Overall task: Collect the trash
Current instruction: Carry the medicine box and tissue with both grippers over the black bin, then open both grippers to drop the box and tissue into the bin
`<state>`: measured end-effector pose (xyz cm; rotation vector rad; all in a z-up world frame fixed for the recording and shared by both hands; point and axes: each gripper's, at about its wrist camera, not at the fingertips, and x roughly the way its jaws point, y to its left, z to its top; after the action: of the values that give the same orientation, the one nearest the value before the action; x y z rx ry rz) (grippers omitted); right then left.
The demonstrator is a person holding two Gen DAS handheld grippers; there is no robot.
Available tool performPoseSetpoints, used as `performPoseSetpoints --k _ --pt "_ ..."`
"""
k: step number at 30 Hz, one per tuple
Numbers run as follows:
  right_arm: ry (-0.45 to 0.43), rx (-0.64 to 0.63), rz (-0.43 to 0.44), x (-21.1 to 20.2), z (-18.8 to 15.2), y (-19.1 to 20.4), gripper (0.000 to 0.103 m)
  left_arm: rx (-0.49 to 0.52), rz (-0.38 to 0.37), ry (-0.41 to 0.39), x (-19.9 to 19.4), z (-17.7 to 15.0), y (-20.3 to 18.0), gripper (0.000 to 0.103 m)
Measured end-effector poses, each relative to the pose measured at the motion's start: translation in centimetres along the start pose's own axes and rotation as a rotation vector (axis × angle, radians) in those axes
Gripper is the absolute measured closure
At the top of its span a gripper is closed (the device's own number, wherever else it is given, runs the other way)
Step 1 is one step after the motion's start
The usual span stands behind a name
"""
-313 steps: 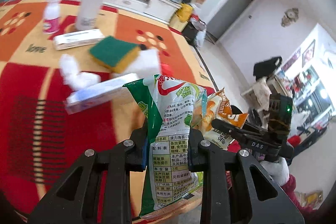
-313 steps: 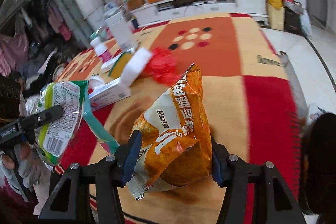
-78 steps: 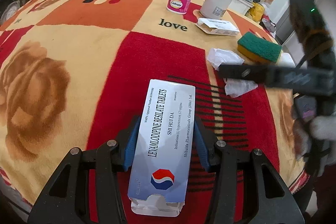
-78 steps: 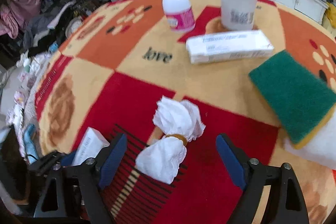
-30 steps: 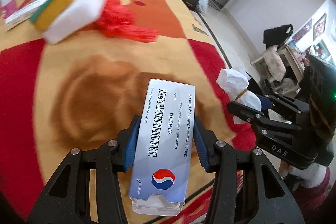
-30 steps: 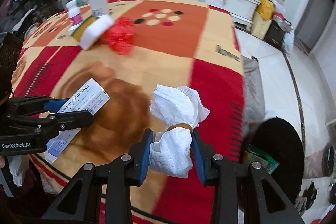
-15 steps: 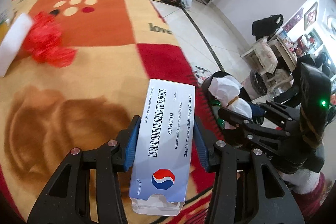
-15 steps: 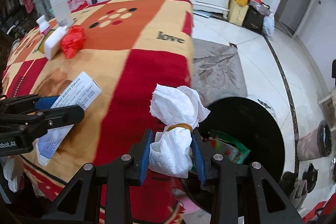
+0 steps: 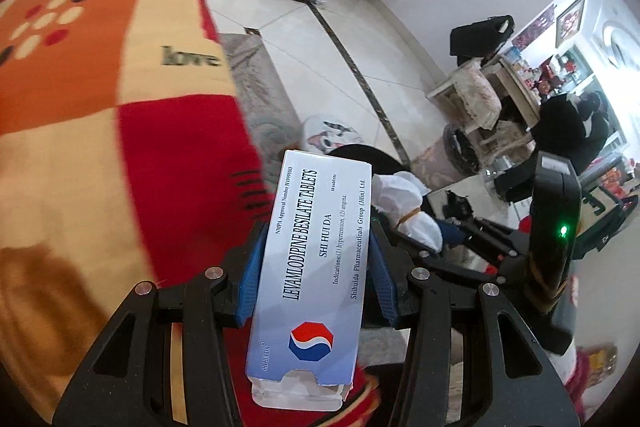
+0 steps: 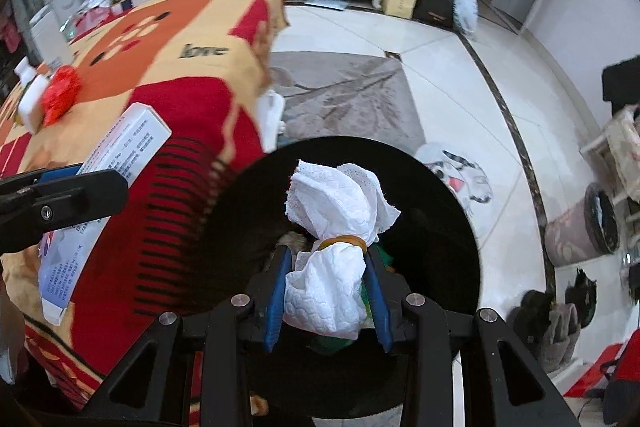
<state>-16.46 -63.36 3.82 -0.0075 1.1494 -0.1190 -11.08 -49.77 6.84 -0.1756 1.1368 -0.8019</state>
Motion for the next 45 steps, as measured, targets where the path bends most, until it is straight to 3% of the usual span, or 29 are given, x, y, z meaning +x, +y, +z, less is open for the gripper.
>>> performPoseSetpoints --k 10,13,17,20,29,45 --pt "0.009 0.11 -0.023 1.4 -0.4 -4.7 0.068 -0.024 -0.086 0.051 4.8 2.3 -2.2 0.056" --pt "0.012 0.144 -0.034 1.8 -0.5 -5.7 0.051 -0.049 -0.093 0.064 5.6 2.6 -1.9 0.055" --pt "0.013 0.158 -0.042 2.0 -0.8 -6.1 0.044 -0.057 -0.114 0.069 5.5 2.3 -1.2 0.034" --pt "0.01 0.171 -0.03 1.9 -0.9 -6.0 0.043 -0.054 -0.117 0.066 4.9 2.2 -0.9 0.034" --pt "-0.008 0.163 -0.009 1.2 -1.0 -4.5 0.043 0.016 0.016 0.018 2.6 0.8 -0.5 0.034" --pt "-0.033 0.115 0.055 0.6 -0.1 1.8 0.042 0.017 0.187 -0.078 -2.1 -0.9 4.1 0.034"
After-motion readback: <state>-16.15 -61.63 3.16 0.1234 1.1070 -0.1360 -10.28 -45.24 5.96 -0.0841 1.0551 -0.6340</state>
